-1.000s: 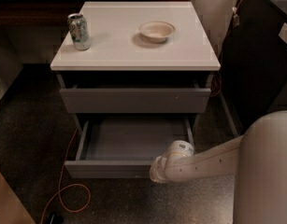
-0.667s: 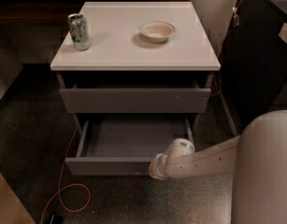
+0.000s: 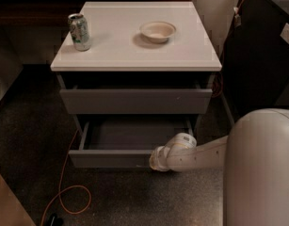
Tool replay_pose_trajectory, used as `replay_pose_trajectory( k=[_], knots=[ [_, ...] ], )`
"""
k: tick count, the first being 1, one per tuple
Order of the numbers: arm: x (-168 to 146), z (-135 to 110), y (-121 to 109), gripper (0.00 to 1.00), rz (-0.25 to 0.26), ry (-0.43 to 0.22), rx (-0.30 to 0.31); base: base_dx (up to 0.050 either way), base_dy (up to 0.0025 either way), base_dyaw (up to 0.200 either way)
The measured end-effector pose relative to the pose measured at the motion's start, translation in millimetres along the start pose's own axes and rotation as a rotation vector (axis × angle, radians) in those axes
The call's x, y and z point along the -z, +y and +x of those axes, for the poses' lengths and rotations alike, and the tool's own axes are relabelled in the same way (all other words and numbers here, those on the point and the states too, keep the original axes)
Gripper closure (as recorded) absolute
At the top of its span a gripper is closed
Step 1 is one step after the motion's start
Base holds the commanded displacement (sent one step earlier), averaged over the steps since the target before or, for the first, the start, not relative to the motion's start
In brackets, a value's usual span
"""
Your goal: Close middle drawer
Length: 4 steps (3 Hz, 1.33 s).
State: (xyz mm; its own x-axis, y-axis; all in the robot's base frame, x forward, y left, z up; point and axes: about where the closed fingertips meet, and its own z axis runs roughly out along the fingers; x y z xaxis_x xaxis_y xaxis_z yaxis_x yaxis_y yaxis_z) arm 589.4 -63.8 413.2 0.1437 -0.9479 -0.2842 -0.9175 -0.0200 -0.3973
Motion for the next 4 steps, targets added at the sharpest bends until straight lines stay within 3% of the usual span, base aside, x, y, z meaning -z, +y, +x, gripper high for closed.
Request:
replay_pose_trajectory(
  k=[4],
  knots=[
    [-26.9,10.9,-80.3,1.00,0.085,0.003,0.003,0.000,0.00000,0.000]
  ],
)
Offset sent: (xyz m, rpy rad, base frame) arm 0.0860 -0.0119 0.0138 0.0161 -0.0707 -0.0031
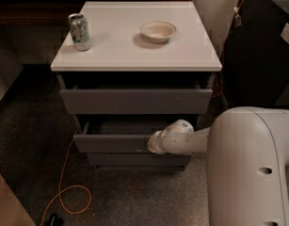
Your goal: Close middle drawer
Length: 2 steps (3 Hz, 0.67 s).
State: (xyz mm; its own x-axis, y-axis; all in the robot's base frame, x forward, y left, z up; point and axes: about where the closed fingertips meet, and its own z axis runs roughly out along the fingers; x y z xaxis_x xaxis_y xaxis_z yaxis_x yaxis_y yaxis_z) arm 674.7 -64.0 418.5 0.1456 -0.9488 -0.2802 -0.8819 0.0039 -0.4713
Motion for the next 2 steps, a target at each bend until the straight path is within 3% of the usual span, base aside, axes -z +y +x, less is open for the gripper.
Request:
replay_pose_trajectory(
  k=[2],
  knots=[
    [-12.6,4.8,-56.5,1.00,0.033,0.043,0.018,0.000,0.00000,0.000]
  ],
)
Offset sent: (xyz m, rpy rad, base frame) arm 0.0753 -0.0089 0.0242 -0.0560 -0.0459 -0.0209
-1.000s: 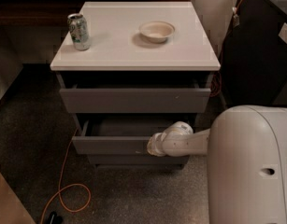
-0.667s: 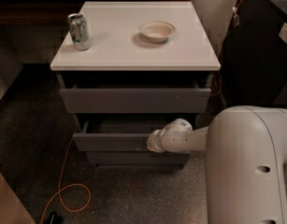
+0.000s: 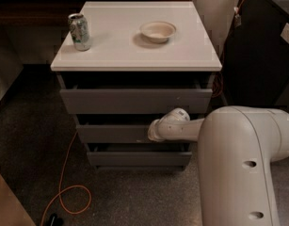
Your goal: Close middle drawer
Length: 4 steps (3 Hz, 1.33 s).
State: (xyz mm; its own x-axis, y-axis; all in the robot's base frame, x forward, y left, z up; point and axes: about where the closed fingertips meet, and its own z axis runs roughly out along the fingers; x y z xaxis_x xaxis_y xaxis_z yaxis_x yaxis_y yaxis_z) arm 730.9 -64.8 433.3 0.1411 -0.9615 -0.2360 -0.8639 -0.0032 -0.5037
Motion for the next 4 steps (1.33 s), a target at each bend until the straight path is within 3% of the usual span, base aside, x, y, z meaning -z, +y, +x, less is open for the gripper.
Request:
replay_pose_trajectory(
  k=[1,4],
  knots=[
    [-4.8,-1.0,1.0,1.00,-0.004,-0.010,0.006,0.000,0.00000,0.000],
    [35.4,-27.7,68.9,1.00,-0.066,-0.067,0.044,0.000,0.00000,0.000]
  ],
)
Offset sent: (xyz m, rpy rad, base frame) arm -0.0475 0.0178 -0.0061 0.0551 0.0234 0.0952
